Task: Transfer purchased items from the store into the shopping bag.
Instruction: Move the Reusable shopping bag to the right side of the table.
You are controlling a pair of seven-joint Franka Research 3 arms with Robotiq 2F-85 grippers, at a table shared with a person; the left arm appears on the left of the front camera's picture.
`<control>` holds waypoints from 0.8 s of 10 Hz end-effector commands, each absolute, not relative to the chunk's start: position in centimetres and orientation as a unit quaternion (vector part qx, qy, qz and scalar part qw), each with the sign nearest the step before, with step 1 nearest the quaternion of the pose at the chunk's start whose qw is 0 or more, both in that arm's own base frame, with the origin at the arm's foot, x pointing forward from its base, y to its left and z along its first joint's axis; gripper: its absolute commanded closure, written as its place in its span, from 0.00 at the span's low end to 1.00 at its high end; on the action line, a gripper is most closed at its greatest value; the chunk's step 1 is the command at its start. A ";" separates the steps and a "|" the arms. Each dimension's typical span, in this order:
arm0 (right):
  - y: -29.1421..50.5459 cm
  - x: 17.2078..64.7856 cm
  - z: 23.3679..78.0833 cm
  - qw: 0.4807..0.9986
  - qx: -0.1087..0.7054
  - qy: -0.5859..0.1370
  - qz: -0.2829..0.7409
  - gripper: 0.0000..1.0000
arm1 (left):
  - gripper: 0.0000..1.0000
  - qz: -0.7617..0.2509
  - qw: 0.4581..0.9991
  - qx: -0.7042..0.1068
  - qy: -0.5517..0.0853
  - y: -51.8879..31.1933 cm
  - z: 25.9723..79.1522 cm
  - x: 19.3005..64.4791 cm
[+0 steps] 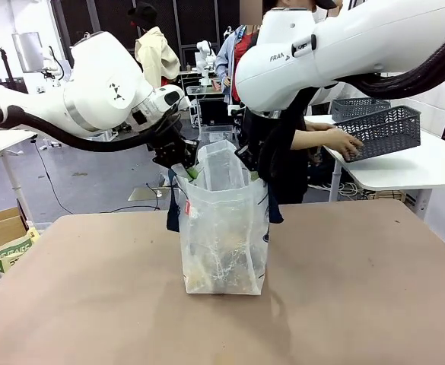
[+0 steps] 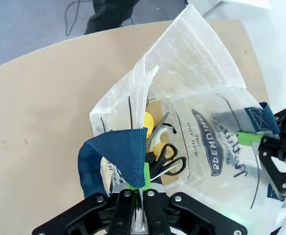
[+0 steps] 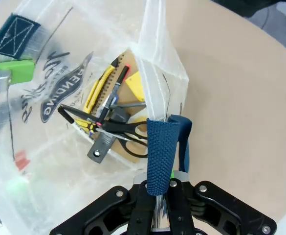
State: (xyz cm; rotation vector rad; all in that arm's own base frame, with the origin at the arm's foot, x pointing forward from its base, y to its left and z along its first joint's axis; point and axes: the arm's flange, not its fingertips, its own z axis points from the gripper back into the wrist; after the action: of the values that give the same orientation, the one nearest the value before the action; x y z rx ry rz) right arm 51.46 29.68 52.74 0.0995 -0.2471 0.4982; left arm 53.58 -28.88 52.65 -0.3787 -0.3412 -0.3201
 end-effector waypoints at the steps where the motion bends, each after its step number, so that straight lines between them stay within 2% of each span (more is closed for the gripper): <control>1: 29.4 52.5 53.5 0.971 0.051 -0.062 0.226 1.00 | 1.00 -0.159 0.955 -0.182 -0.172 -28.6 52.9 53.3; 2: 29.7 51.5 52.7 0.960 0.049 -0.122 0.246 1.00 | 1.00 -0.159 0.955 -0.182 -0.172 -28.6 52.9 53.3; 3: 29.6 51.7 52.6 0.964 0.047 -0.101 0.241 1.00 | 1.00 -0.159 0.955 -0.182 -0.172 -28.6 52.9 53.3; 5: 29.8 52.7 51.9 0.988 0.031 -0.045 0.143 1.00 | 1.00 -0.133 0.962 -0.174 -0.161 -29.2 52.8 53.8; 8: 29.7 52.9 51.7 0.992 0.026 -0.036 0.117 1.00 | 1.00 -0.092 0.978 -0.143 -0.118 -29.2 53.4 53.6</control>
State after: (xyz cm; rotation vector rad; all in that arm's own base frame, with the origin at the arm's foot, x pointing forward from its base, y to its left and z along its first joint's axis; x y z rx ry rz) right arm 52.47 29.18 51.86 0.0745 -0.0972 0.2536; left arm 53.54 -28.73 52.82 -0.3150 -0.2941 -0.2029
